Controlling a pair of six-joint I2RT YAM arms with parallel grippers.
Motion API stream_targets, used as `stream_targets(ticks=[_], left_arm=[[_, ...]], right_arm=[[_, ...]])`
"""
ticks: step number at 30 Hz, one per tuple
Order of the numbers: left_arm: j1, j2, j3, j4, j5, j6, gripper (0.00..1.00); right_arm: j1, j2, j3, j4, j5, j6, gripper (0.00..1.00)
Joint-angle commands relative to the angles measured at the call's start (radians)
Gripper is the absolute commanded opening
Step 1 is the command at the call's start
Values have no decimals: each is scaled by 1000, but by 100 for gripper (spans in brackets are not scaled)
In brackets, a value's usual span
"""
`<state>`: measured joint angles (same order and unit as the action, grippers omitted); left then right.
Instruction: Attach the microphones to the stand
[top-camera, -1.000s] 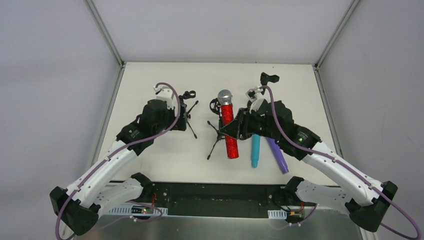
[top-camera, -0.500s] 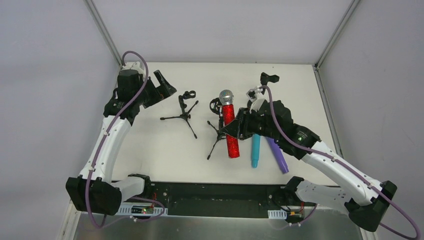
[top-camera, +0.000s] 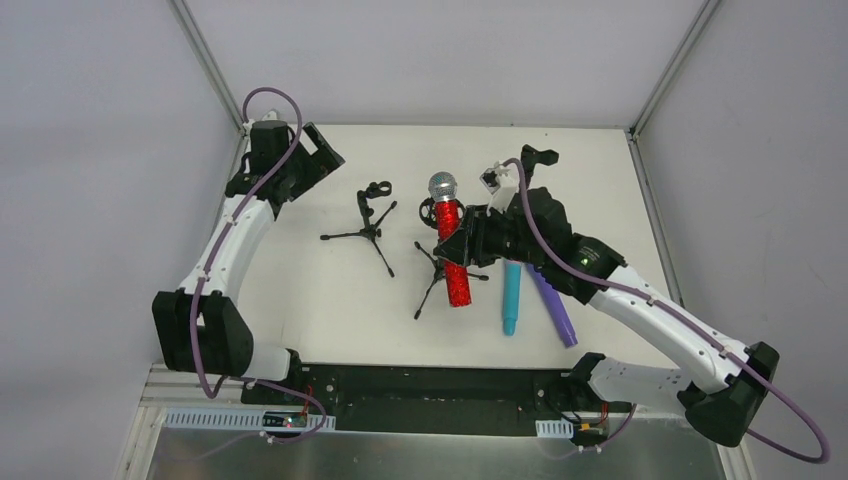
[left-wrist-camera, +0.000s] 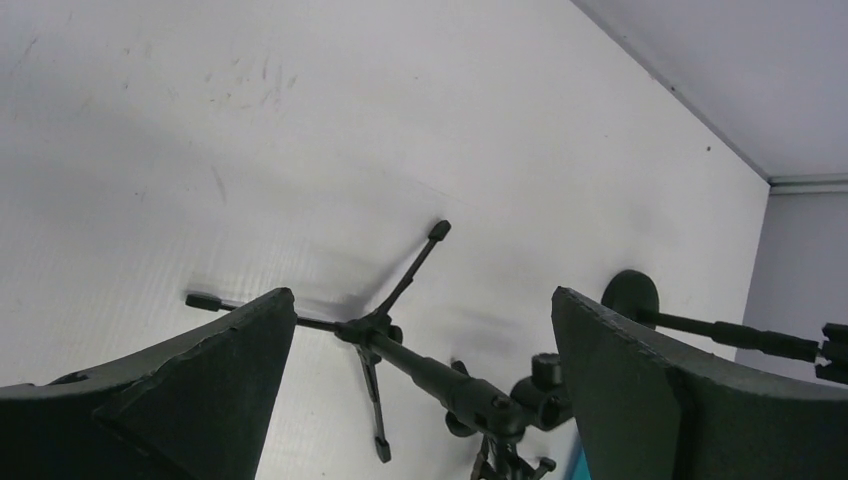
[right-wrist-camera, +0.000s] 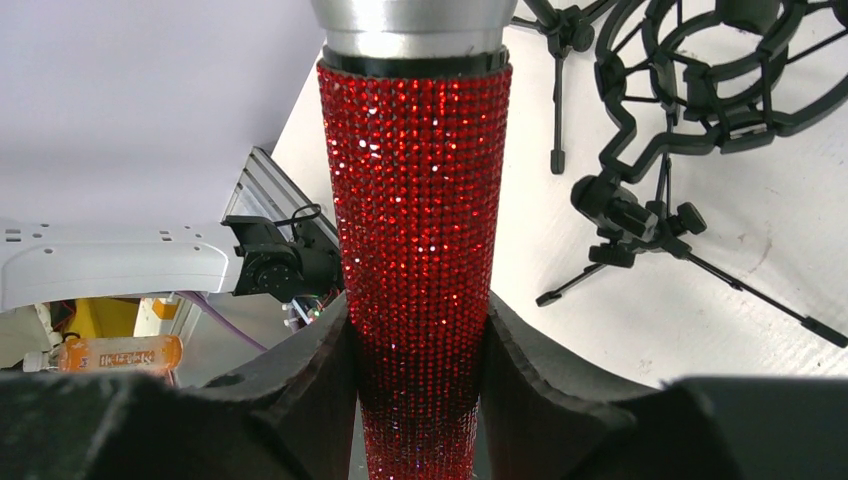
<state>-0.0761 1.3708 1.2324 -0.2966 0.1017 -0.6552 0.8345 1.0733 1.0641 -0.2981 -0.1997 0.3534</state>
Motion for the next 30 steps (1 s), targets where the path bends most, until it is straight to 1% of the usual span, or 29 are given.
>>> stream_targets(ticks=[1, 7, 10, 12, 14, 15, 22, 26, 30], left_arm=[[22, 53, 17, 55, 2, -4, 99], [51, 71, -30, 65, -28, -80, 99], [64, 85, -61, 69, -46, -92, 99], [70, 94, -88, 71, -53, -124, 99], [70, 105, -110, 78, -53, -145, 99], [87, 111, -114, 79, -51, -151, 99], [120, 157, -87, 80, 12, -135, 99], [130, 172, -75, 81, 50, -129, 99], [136, 162, -73, 79, 26, -110, 99]], right_arm=[[-5, 29, 80, 34, -24, -16, 0], [-6, 61, 78, 104, -43, -38, 0], [-7, 64, 70, 171, -65, -75, 0], [-6, 60, 58, 223, -64, -96, 0], [-8, 51, 36, 302, -54, -115, 0], [-8, 47, 21, 348, -47, -123, 0], [-8, 29, -56, 594, 22, -185, 0], [-8, 56, -98, 774, 56, -218, 0], [-8, 97, -115, 922, 83, -263, 0]])
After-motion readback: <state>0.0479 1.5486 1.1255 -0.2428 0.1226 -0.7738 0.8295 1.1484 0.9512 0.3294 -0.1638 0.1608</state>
